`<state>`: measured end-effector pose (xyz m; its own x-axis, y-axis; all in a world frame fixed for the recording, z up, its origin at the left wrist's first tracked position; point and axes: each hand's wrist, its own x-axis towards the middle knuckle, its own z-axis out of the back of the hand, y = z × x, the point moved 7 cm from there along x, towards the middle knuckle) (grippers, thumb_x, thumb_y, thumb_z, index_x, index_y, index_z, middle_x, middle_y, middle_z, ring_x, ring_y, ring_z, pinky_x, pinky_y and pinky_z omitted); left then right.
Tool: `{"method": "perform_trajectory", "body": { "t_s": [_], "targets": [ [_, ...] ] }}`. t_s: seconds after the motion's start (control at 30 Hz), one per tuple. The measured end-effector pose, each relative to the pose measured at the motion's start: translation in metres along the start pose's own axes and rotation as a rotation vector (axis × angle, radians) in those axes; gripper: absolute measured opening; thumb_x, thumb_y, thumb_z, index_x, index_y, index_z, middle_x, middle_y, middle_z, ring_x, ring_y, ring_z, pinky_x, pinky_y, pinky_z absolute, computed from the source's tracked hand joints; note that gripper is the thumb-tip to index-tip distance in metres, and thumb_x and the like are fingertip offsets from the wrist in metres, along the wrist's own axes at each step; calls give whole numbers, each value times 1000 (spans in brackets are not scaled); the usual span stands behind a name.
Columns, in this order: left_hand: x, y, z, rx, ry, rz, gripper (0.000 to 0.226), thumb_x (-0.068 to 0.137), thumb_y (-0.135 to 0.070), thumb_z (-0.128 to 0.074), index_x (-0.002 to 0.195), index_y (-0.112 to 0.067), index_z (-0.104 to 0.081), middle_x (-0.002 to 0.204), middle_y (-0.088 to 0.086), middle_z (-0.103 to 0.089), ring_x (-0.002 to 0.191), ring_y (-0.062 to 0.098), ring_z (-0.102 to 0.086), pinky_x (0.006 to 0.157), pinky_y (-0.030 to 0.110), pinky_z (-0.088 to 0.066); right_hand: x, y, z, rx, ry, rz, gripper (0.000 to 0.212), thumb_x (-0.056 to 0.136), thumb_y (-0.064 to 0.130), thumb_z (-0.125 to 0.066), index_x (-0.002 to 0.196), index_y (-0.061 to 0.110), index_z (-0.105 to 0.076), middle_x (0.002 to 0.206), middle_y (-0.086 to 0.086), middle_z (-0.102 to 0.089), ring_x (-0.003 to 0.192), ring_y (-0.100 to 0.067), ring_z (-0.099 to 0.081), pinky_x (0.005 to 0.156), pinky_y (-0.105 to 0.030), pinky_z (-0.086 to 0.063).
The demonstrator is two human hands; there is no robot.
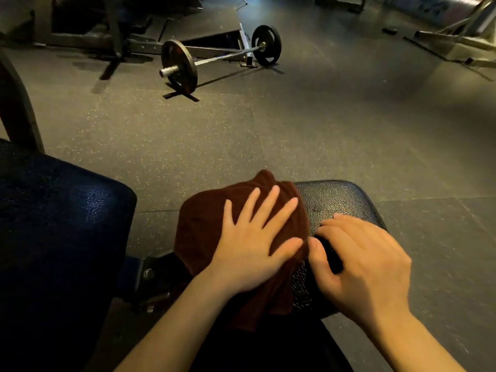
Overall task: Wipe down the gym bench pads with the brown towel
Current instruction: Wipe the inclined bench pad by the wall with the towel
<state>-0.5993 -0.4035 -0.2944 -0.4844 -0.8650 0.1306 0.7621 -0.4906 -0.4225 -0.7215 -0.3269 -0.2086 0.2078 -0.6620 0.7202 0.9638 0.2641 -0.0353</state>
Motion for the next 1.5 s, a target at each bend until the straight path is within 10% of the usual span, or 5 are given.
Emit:
{"method": "perform_trajectory", "body": {
  "t_s": [0.13, 0.47, 0.9, 1.17, 1.5],
  "targets": [
    [-13, -36, -4, -7, -133, -160, 66, 90, -59, -28, 153, -45, -12, 165, -8, -15, 152, 23, -14, 114, 64, -7, 1, -2, 0, 53, 25, -25, 30, 93, 30, -55, 75, 13, -71, 83, -4, -71, 85, -26, -70, 75, -35, -51],
    [37, 5, 6, -48, 65, 162, 84, 71, -82, -1, 151, -55, -3, 165, -17, 1, 153, 15, 3, 119, 58, 4, 4, -38, 16, 266, -121, -246, 37, 94, 33, -48, 108, 4, -68, 113, 0, -63, 110, -19, -58, 97, -35, -39],
    [48, -93, 5, -61, -34, -178, 75, 82, -69, -8, 152, -47, -22, 165, -14, -9, 153, 16, -3, 119, 55, 2, -15, -59, 12, 538, -320, -485, 41, 100, 29, -34, 123, 3, -57, 130, 2, -52, 124, -16, -49, 103, -48, -41],
    [14, -15, 5, -22, 44, 142, 65, 79, -79, -8, 140, -61, 3, 164, -21, 2, 151, 6, 7, 121, 55, 1, -18, -48, 14, 503, -365, -378, 42, 101, 30, -33, 138, 13, -44, 139, -3, -49, 131, -20, -47, 110, -33, -36],
    [47, -120, -5, 208, 127, -88, 55, 103, -51, -32, 155, -41, -15, 166, -13, 7, 152, 22, 12, 117, 66, -4, -21, -50, 11, 598, -363, -425, 49, 98, 32, -33, 145, 17, -34, 150, -8, -42, 140, -21, -39, 108, -61, -33]
  ]
}}
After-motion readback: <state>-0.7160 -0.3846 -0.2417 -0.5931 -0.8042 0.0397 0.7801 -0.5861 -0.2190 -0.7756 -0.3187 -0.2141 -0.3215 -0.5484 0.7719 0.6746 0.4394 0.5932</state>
